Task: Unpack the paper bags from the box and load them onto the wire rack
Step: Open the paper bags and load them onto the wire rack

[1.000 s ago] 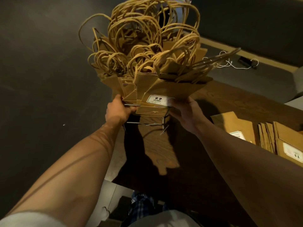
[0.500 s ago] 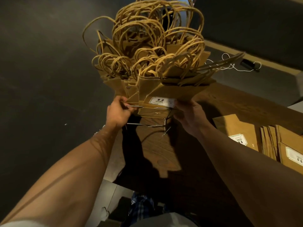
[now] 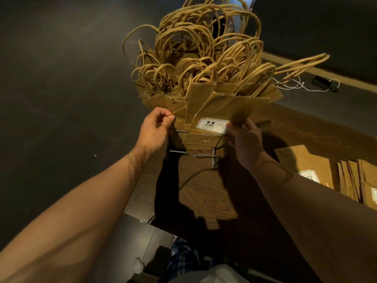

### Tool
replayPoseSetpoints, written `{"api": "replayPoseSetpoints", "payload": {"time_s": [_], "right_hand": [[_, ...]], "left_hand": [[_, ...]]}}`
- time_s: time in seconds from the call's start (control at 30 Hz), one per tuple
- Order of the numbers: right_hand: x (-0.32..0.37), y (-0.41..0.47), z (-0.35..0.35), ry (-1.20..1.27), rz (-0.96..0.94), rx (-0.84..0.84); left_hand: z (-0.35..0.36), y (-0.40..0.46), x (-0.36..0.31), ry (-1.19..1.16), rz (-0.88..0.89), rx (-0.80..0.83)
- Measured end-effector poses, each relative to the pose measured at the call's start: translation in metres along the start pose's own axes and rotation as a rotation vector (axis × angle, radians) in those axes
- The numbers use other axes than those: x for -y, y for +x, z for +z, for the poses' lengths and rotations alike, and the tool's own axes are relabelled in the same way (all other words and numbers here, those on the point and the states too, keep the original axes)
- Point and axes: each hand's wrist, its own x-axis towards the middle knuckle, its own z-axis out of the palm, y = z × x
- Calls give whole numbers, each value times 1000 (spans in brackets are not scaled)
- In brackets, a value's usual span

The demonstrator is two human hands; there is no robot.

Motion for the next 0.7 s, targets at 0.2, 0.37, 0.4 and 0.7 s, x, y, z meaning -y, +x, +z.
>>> {"api": "replayPoseSetpoints", "payload": {"time_s": [0.2, 0.37, 0.4, 0.7], "right_hand": [[0, 6, 0, -47, 70, -66], [1, 7, -2, -51, 85, -18], [2, 8, -3, -41, 96, -20], [2, 9, -10, -177, 127, 100]], "left_hand": [[-6, 3, -6, -112, -72, 120], [-14, 15, -8, 157, -78, 263], [-13, 15, -9, 179, -90, 278], [-7, 25, -18, 422, -253, 482]]}}
